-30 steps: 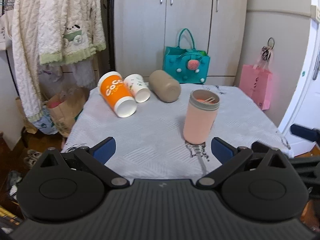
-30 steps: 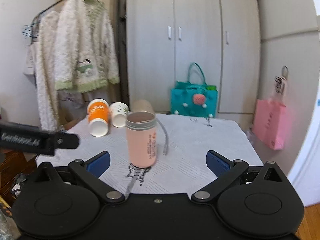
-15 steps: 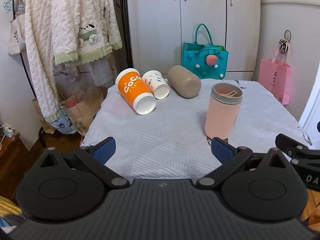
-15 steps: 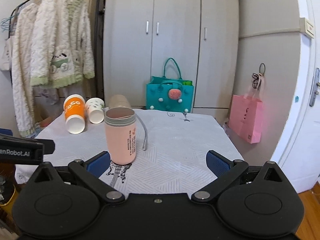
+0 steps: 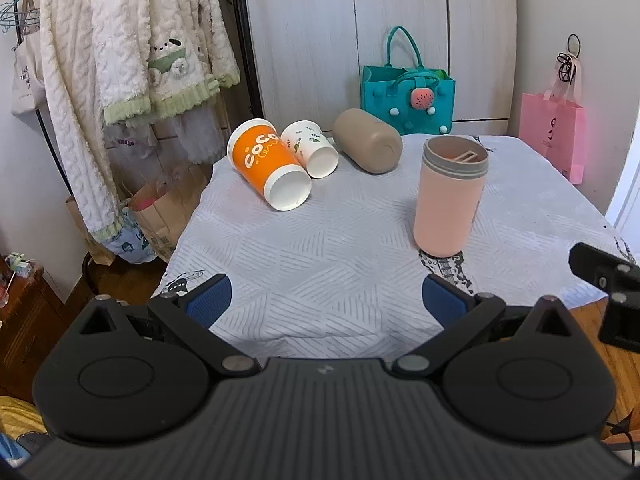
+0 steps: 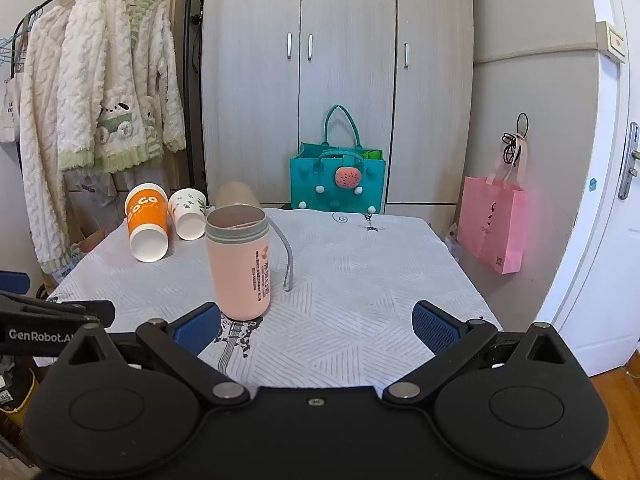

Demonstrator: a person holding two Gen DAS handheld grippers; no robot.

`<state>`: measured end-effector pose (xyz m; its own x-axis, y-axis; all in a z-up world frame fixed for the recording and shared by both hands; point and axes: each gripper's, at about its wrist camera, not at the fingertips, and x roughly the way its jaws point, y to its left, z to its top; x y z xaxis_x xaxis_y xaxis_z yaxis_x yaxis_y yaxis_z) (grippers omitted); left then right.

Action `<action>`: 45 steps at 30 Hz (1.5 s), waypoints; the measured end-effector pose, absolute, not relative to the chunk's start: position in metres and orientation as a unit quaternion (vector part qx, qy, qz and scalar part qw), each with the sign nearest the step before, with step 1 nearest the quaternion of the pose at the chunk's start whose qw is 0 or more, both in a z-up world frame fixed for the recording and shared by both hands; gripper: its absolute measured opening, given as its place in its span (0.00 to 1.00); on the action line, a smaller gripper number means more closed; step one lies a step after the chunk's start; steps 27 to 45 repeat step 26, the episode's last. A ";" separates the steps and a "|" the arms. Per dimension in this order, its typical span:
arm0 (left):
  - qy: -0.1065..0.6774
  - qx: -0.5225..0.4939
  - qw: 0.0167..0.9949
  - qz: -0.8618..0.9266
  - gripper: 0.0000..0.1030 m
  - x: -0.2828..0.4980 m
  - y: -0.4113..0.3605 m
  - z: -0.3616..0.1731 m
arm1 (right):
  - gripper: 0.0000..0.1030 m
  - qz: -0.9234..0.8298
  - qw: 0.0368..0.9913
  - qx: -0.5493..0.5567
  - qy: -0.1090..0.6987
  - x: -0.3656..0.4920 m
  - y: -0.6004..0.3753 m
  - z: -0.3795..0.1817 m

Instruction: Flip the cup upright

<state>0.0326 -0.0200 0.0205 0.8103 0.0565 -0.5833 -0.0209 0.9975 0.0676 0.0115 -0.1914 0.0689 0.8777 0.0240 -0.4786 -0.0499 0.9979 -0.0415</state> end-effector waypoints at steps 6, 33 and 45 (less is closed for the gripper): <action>0.304 0.010 0.952 0.024 1.00 0.032 -0.013 0.022 | 1.00 0.017 0.970 -0.031 0.240 0.010 -0.191 0.070; 0.293 0.010 0.955 0.035 1.00 0.028 -0.012 0.026 | 1.00 0.004 0.970 -0.029 0.243 0.012 -0.194 0.067; 0.293 0.010 0.955 0.035 1.00 0.028 -0.012 0.026 | 1.00 0.004 0.970 -0.029 0.243 0.012 -0.194 0.067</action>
